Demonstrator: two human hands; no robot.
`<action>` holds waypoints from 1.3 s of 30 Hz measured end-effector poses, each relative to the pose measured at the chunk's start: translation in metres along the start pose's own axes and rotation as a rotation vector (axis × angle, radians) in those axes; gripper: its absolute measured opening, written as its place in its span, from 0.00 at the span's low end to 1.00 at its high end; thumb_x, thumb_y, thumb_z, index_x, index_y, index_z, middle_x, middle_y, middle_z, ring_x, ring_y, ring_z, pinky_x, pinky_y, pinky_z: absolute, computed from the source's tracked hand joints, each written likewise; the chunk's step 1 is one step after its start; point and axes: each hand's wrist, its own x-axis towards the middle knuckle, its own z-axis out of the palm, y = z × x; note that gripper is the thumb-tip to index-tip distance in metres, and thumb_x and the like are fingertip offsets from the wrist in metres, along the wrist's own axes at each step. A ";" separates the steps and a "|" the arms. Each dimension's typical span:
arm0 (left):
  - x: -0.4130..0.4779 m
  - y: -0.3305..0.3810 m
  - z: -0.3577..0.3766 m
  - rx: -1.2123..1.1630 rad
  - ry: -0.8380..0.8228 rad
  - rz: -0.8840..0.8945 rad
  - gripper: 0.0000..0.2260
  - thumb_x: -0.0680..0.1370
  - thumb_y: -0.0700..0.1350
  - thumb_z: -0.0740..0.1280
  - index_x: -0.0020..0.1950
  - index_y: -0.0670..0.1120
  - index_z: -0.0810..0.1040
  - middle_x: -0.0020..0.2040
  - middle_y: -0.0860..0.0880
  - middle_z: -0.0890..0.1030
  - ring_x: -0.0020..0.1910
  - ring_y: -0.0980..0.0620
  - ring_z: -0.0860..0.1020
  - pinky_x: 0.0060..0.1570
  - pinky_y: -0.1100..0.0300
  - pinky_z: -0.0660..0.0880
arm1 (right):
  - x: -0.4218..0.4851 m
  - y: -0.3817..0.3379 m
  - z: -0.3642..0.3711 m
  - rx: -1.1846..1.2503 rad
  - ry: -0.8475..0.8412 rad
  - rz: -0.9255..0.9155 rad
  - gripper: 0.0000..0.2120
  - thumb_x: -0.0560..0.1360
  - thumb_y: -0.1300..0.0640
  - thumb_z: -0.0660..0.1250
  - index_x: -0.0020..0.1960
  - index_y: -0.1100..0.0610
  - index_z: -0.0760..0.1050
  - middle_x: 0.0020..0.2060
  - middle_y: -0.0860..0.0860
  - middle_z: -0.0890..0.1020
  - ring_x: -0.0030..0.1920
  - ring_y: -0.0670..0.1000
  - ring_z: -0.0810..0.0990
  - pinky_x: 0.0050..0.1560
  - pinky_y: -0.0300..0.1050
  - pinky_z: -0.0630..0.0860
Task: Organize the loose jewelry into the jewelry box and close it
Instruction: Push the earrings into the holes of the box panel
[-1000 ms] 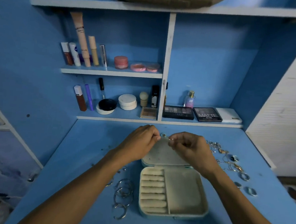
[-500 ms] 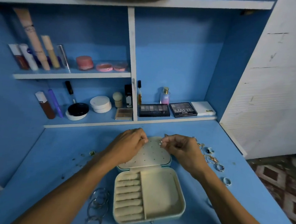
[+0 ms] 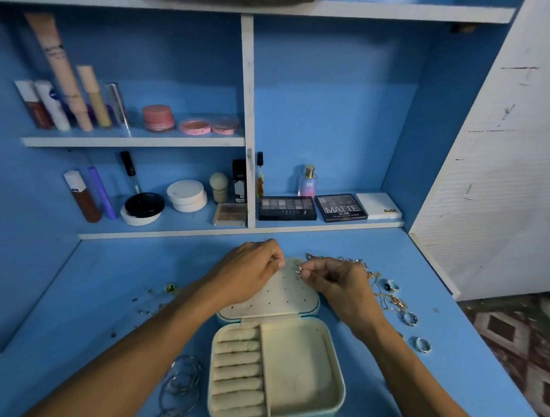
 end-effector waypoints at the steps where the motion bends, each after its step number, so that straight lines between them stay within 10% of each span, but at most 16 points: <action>1: 0.000 0.001 -0.001 -0.002 0.014 0.008 0.06 0.85 0.50 0.59 0.54 0.50 0.73 0.49 0.55 0.77 0.48 0.54 0.73 0.45 0.57 0.67 | 0.001 0.000 0.000 -0.001 0.001 0.000 0.03 0.75 0.65 0.72 0.48 0.61 0.84 0.32 0.45 0.84 0.36 0.40 0.80 0.43 0.32 0.76; 14: -0.007 0.017 -0.024 -0.147 0.194 0.076 0.05 0.84 0.48 0.63 0.50 0.49 0.76 0.46 0.58 0.78 0.47 0.56 0.75 0.48 0.54 0.73 | -0.004 -0.022 -0.006 -0.030 0.004 -0.076 0.04 0.78 0.62 0.70 0.50 0.62 0.83 0.37 0.50 0.83 0.26 0.39 0.73 0.28 0.29 0.67; 21: -0.014 0.025 -0.035 -0.166 0.199 0.070 0.07 0.84 0.48 0.62 0.54 0.47 0.78 0.48 0.55 0.81 0.48 0.54 0.78 0.51 0.48 0.76 | -0.006 -0.031 -0.002 -0.085 0.002 -0.129 0.03 0.78 0.58 0.71 0.48 0.54 0.84 0.42 0.52 0.85 0.42 0.56 0.80 0.49 0.56 0.80; 32: -0.014 0.027 -0.040 -0.148 0.213 0.053 0.07 0.84 0.49 0.62 0.53 0.49 0.78 0.47 0.55 0.82 0.47 0.54 0.79 0.50 0.47 0.77 | -0.006 -0.032 -0.003 -0.092 0.019 -0.149 0.04 0.79 0.58 0.70 0.48 0.54 0.84 0.42 0.54 0.85 0.46 0.62 0.82 0.51 0.63 0.81; 39: -0.012 0.026 -0.039 -0.169 0.202 0.048 0.06 0.84 0.49 0.63 0.53 0.49 0.78 0.47 0.55 0.81 0.47 0.54 0.79 0.50 0.47 0.77 | -0.002 -0.032 -0.013 -0.241 -0.042 -0.154 0.04 0.78 0.58 0.71 0.49 0.52 0.84 0.45 0.47 0.86 0.45 0.47 0.84 0.54 0.51 0.82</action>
